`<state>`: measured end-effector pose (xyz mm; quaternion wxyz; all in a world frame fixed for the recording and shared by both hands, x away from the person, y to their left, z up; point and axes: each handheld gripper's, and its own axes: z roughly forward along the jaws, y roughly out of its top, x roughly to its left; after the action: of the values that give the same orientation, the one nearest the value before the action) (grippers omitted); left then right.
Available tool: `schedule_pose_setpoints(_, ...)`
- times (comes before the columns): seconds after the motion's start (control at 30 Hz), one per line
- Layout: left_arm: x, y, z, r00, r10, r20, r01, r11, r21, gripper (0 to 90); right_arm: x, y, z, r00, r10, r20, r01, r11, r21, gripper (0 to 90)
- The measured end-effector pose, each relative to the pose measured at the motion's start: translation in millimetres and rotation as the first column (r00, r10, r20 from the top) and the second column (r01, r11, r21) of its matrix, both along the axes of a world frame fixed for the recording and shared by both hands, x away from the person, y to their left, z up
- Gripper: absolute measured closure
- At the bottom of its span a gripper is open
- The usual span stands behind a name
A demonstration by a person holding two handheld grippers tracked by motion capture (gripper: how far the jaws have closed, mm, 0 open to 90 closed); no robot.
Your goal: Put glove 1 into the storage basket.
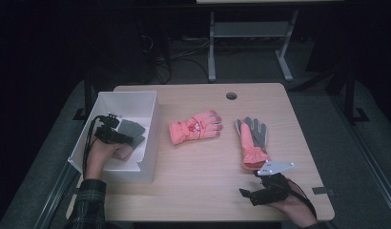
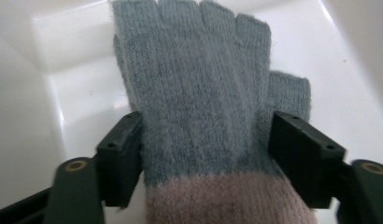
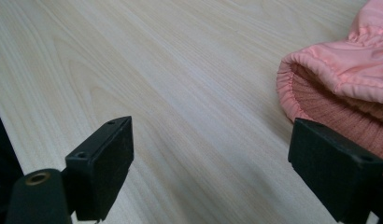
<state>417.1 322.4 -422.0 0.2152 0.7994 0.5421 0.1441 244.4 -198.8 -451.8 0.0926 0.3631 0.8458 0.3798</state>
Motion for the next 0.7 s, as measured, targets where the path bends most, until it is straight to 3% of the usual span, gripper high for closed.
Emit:
schedule_pose_setpoints(0.1,-0.8,-0.6,4.7,1.0,0.008,-0.004,-0.008,0.9999,-0.008,22.2,-0.1,0.0,0.2,1.0,0.0,-0.004,0.0,1.0,0.001,14.0)
schedule_pose_setpoints(0.2,-5.4,-2.7,18.3,0.9995,0.006,0.033,-0.005,0.9999,-0.011,18.0,0.0,-0.2,0.2,1.0,0.003,-0.003,-0.003,1.0,-0.002,14.0)
schedule_pose_setpoints(0.43,-14.0,-4.7,37.9,0.9967,-0.024,0.078,0.027,0.999,-0.034,16.6,-0.1,0.2,0.0,1.0,0.002,-0.006,-0.002,1.0,-0.002,14.0)
schedule_pose_setpoints(0.47,-17.3,-6.6,45.3,0.9947,-0.043,0.094,0.049,0.9967,-0.065,16.6,0.1,0.1,0.0,1.0,0.004,-0.005,-0.004,1.0,-0.002,14.0)
schedule_pose_setpoints(0.63,-24.9,-15.6,62.7,0.986,-0.101,0.133,0.115,0.9878,-0.105,16.5,0.0,0.1,0.1,1.0,0.002,-0.003,-0.002,1.0,-0.002,14.0)
schedule_pose_setpoints(0.7,-29.3,-23.0,70.4,0.9801,-0.121,0.157,0.143,0.9805,-0.135,16.5,0.1,0.0,0.1,1.0,0.002,-0.003,-0.002,1.0,-0.002,14.0)
